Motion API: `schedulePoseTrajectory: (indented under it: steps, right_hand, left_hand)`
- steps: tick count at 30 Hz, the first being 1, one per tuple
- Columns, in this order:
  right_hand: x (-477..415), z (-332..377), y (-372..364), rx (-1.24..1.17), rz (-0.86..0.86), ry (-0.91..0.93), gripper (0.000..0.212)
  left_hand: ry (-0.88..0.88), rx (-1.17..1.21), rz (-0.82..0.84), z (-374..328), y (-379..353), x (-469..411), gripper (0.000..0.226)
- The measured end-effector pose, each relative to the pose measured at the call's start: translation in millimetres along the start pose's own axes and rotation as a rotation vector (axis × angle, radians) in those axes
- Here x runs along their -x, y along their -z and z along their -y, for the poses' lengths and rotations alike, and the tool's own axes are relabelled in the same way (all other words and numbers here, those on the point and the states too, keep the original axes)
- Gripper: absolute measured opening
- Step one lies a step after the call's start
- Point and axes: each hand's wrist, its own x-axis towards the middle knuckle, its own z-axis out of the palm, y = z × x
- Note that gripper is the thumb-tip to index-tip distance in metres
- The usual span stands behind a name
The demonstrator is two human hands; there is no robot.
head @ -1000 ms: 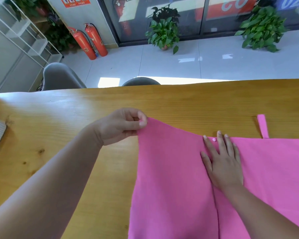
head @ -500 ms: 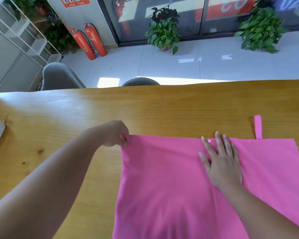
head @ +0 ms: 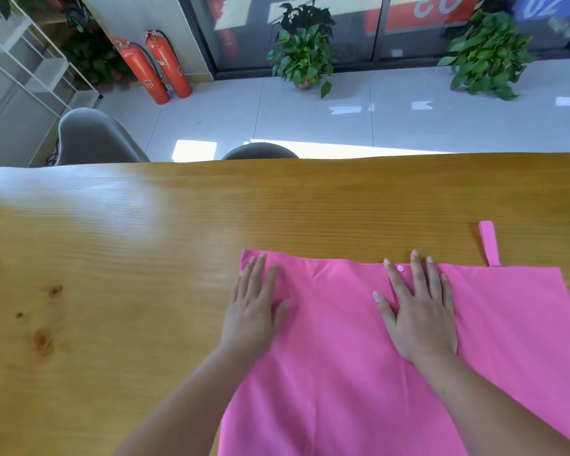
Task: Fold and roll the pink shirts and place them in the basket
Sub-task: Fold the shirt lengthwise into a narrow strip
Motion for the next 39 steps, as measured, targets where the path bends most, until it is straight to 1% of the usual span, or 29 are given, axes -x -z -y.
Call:
schedulePoseTrajectory:
  steps: [2, 5, 8, 10, 12, 13, 15, 16, 17, 19, 21, 23, 24, 28, 30, 31, 33, 36, 38, 39]
  right_hand:
    - [-3, 0, 0, 0.016, 0.005, -0.018, 0.076]
    - [-13, -1, 0, 0.052, 0.027, -0.041, 0.082]
    - [-30, -2, 3, 0.049, 0.052, -0.045, 0.084]
    - [-36, 3, 6, 0.057, 0.048, -0.077, 0.083]
    - [-33, 19, 11, 0.042, 0.039, -0.087, 0.080]
    - [-26, 27, 11, 0.025, 0.043, -0.053, 0.080]
    - [-2, 35, 4, 0.014, 0.058, 0.082, 0.077]
    - [10, 27, 1, 0.020, 0.073, 0.128, 0.076]
    - [20, 12, -2, 0.027, 0.082, 0.132, 0.075]
    - [28, -35, 0, 0.038, 0.078, 0.028, 0.074]
    - [28, -85, 6, 0.025, 0.079, -0.135, 0.075]
    - [21, -120, 11, 0.006, 0.102, -0.277, 0.079]
    - [15, -130, 12, 0.011, 0.121, -0.315, 0.081]
    - [-26, -150, 19, 0.004, 0.192, -0.315, 0.085]
    - [-44, -145, 27, 0.028, 0.226, -0.336, 0.084]
    - [-48, -135, 30, 0.043, 0.214, -0.338, 0.083]
    - [-40, -94, 31, 0.030, 0.162, -0.265, 0.078]
    - [8, -13, 16, -0.033, 0.136, 0.004, 0.076]
    - [45, 5, 3, -0.030, 0.148, 0.131, 0.075]
    - [60, -4, -1, -0.022, 0.149, 0.134, 0.075]
  left_hand:
    - [-0.069, -0.111, 0.046, 9, -17, 13, 0.081]
    - [-0.093, -0.173, 0.062, 20, -21, 10, 0.083]
    - [-0.062, -0.194, 0.062, 17, -21, -6, 0.081]
    - [0.007, -0.180, 0.056, 0, -23, -16, 0.079]
    - [0.005, -0.152, 0.064, -34, -29, -20, 0.078]
    - [-0.033, -0.144, 0.071, -52, -33, -17, 0.078]
    - [-0.106, -0.142, 0.079, -74, -42, -7, 0.078]
    - [-0.119, -0.150, 0.081, -73, -43, -3, 0.078]
    - [-0.114, -0.155, 0.081, -65, -43, -1, 0.078]
    - [-0.071, -0.160, 0.060, -37, -38, -1, 0.080]
    - [-0.023, -0.160, 0.056, -15, -31, -3, 0.084]
    - [0.005, -0.163, 0.060, -6, -27, -8, 0.089]
    - [0.012, -0.171, 0.061, -7, -27, -13, 0.091]
    - [0.000, -0.205, 0.111, -8, -26, -53, 0.094]
    - [0.034, -0.239, 0.150, -16, -21, -73, 0.092]
    - [0.058, -0.254, 0.160, -25, -20, -78, 0.090]
    - [0.056, -0.242, 0.145, -60, -22, -73, 0.085]
    - [-0.068, -0.118, 0.112, -119, -43, -26, 0.081]
    - [-0.123, -0.101, 0.108, -127, -55, 14, 0.078]
    - [-0.110, -0.117, 0.110, -118, -54, 31, 0.078]
